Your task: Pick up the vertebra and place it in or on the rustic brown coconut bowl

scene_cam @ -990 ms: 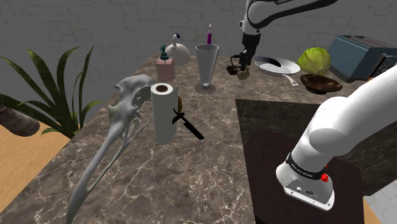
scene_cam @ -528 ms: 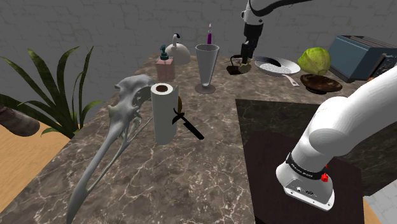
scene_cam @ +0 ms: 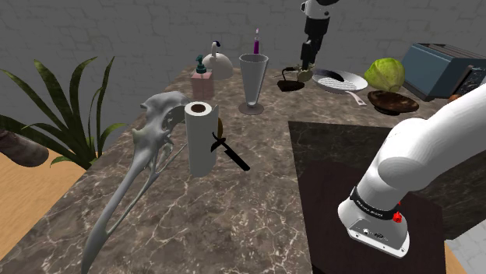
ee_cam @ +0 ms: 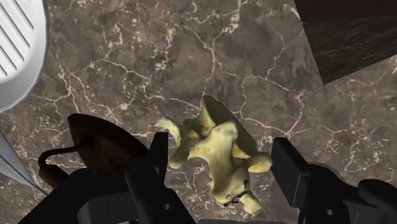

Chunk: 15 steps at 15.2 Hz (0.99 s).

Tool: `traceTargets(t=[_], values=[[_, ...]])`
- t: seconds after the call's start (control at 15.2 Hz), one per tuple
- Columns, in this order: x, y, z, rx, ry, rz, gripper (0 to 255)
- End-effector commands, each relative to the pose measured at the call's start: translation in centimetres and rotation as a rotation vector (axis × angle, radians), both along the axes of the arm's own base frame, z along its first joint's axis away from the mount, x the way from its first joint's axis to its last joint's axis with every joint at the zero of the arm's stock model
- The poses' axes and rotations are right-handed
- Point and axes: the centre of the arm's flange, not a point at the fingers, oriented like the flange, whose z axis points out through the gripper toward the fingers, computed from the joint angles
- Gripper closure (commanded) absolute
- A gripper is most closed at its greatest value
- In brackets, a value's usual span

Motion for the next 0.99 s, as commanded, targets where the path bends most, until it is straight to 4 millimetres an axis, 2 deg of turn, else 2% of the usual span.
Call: traceTargets(t=[0.0,0.92], values=[[-1.9,-1.4,0.4,0.0,0.0,0.0,255],[-17.1,-11.9,1.4,0.0,0.0,0.0,255]])
